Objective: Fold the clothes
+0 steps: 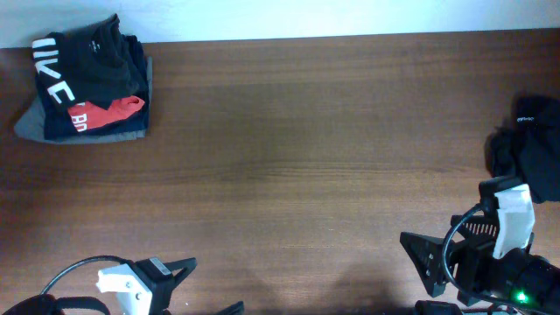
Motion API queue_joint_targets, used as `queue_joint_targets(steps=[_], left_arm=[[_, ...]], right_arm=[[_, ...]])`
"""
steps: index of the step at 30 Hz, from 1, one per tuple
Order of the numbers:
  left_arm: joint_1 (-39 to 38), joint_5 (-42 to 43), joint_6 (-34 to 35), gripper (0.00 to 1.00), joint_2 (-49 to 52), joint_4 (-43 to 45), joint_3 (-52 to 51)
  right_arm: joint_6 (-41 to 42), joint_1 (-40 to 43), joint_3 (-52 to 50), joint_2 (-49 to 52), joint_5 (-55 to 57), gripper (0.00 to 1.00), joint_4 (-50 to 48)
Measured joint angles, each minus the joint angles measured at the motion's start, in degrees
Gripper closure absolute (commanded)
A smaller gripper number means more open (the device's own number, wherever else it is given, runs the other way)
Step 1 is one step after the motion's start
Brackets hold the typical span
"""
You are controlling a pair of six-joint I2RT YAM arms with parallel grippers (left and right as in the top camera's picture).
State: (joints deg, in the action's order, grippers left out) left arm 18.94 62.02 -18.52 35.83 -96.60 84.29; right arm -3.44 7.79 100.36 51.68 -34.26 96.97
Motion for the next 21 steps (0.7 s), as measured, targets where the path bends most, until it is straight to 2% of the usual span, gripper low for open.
queue_joint_targets(steps=[13,21], left_arm=[[-0.2,1.0,-2.1,0.01,-0.8,0.0,0.0],[-0.2,-2.7,-2.2,0.01,-0.8,0.2,0.0]], right_arm=[[0.0,0.0,0.0,0.0,0.0,0.01,0.0],[0.0,0.0,0.0,0.0,0.0,0.01,0.0]])
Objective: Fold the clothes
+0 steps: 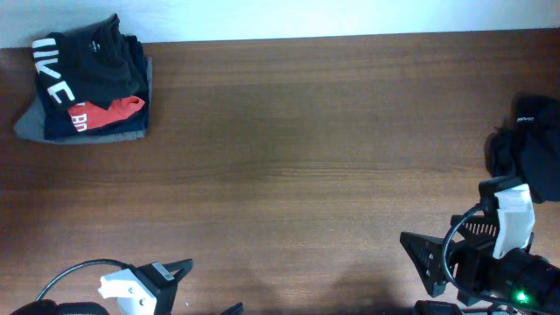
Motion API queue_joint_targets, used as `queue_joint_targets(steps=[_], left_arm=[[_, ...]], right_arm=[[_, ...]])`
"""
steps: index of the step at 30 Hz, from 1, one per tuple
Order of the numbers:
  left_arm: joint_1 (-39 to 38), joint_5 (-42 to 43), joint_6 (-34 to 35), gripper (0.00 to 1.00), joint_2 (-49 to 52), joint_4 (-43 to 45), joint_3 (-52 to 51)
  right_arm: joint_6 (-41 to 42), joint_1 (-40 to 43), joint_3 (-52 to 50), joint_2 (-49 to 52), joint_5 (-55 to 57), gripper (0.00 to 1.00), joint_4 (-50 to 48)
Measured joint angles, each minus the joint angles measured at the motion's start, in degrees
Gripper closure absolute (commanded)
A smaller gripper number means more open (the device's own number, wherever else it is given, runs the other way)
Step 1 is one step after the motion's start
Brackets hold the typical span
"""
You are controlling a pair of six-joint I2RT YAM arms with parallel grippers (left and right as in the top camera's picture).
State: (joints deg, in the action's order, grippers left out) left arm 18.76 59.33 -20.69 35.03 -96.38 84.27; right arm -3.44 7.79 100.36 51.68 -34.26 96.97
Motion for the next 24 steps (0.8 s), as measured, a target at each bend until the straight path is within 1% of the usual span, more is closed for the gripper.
queue_joint_targets(steps=[6,10,13,16,20,24], left_arm=[[0.0,-4.4,-0.2,0.01,0.0,0.6,0.0],[0.0,-6.4,0.0,0.01,-0.3,3.8,0.0],[-0.1,-7.3,4.1,0.01,-2.3,11.4,-0.6],[-1.6,-9.2,10.6,0.01,-5.0,18.7,-1.9],[-6.9,-14.9,18.9,0.01,-7.3,30.0,-5.0],[-13.7,-21.7,22.5,0.01,-7.5,43.0,-10.6]], right_arm=[[0.0,0.0,0.0,0.0,0.0,0.01,0.0],[0.0,0.0,0.0,0.0,0.0,0.01,0.0],[0.0,0.0,0.0,0.0,0.0,0.01,0.0],[0.0,0.0,0.0,0.0,0.0,0.01,0.0],[0.0,0.0,0.0,0.0,0.0,0.01,0.0],[0.0,0.0,0.0,0.0,0.0,0.01,0.0]])
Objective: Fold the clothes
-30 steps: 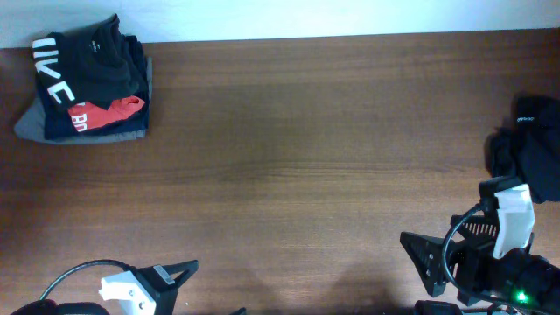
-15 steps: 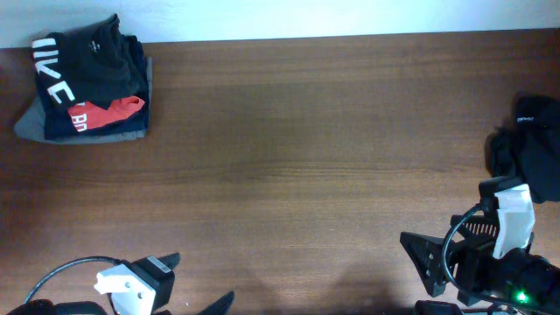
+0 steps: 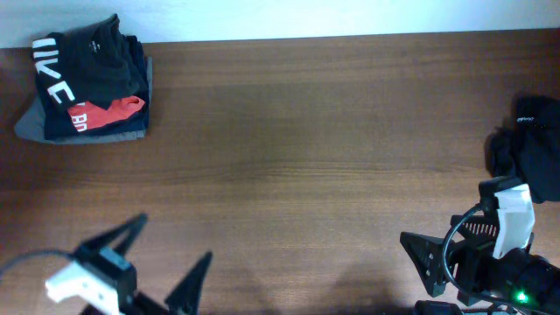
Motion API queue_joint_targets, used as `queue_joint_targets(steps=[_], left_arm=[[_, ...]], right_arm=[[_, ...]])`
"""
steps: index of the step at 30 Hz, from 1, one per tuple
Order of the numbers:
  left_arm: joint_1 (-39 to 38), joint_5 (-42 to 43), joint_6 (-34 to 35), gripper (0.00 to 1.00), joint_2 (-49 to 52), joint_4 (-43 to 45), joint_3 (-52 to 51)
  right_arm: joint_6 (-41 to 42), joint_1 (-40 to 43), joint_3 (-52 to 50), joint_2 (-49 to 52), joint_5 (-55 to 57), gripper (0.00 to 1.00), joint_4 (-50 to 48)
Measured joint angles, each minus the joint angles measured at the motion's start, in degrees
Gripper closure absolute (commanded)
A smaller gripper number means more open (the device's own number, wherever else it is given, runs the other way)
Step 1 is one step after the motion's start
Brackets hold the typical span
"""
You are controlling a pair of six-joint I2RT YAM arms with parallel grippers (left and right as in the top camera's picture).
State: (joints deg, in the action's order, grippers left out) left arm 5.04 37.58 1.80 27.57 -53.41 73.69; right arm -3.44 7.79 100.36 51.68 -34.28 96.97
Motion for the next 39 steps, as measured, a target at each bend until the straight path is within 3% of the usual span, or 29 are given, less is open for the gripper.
queue_joint_targets(steps=[7,16,22,27,39], left_arm=[[-6.5,-7.9,-0.3,0.01,-2.0,19.6,-18.2],[-6.8,-12.5,-2.3,0.01,-13.7,42.7,-45.7],[-6.8,-15.3,-2.5,0.01,-20.7,56.2,-57.4],[-6.8,-19.9,-2.1,0.01,-23.4,61.4,-63.2],[-6.8,-30.3,-0.2,0.01,-26.7,61.0,-72.6]], right_arm=[[0.0,0.0,0.0,0.0,0.0,0.01,0.0],[0.0,0.0,0.0,0.0,0.0,0.01,0.0],[0.0,0.0,0.0,0.0,0.0,0.01,0.0],[0.0,0.0,0.0,0.0,0.0,0.01,0.0],[0.0,0.0,0.0,0.0,0.0,0.01,0.0]])
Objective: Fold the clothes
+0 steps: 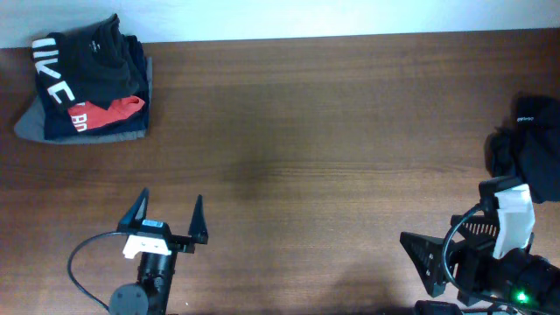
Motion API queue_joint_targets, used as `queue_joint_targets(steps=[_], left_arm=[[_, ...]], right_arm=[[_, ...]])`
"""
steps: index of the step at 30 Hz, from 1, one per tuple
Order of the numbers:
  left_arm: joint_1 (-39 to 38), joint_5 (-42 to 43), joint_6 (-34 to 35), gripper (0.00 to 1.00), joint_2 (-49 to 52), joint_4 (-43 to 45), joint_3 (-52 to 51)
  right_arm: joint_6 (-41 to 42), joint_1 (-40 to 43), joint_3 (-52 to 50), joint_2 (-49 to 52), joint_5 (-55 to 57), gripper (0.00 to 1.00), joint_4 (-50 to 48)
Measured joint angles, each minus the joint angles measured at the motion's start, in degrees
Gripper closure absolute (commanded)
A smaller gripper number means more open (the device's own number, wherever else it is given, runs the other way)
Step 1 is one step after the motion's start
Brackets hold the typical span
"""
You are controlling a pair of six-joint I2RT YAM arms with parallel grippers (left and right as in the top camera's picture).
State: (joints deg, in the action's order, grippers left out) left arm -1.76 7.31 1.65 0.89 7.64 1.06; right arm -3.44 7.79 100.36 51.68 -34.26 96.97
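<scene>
A folded pile of clothes [86,83], black with white letters over red and grey pieces, sits at the far left corner of the table. A crumpled black garment [532,144] lies at the right edge. My left gripper [171,199] stands open over bare wood at the near left, its fingers pointing away from me, well short of the pile. At the near right my right gripper [411,269] is open with nothing between its fingers, just below and left of the black garment.
The brown wooden table [315,131] runs the full width of the view, with a white wall along its far edge. A black cable [77,262] loops beside the left arm near the front edge.
My left gripper has moved from the near left corner up and to the right, and now points straight toward the far side. The right arm and both lots of clothes have not moved.
My left gripper first sat at the front edge, left of centre, and was slightly lower a moment later. Then it was near the left corner with its fingers spread, and now it stands farther onto the table. The right arm stayed still throughout.
</scene>
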Motion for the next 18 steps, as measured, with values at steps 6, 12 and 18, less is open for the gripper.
queue_joint_targets(steps=[6,12,18], left_arm=[[0.0,-7.3,0.1,0.01,0.0,-5.7,-0.4],[0.0,-9.7,-0.7,0.01,0.0,-12.0,-0.4],[0.6,-8.8,-4.7,0.01,-0.1,-12.1,-0.4]], right_arm=[[0.0,0.0,0.0,0.0,0.0,0.01,0.0],[0.0,0.0,0.0,0.0,0.0,0.01,0.0],[0.0,0.0,0.0,0.0,0.0,0.01,0.0]])
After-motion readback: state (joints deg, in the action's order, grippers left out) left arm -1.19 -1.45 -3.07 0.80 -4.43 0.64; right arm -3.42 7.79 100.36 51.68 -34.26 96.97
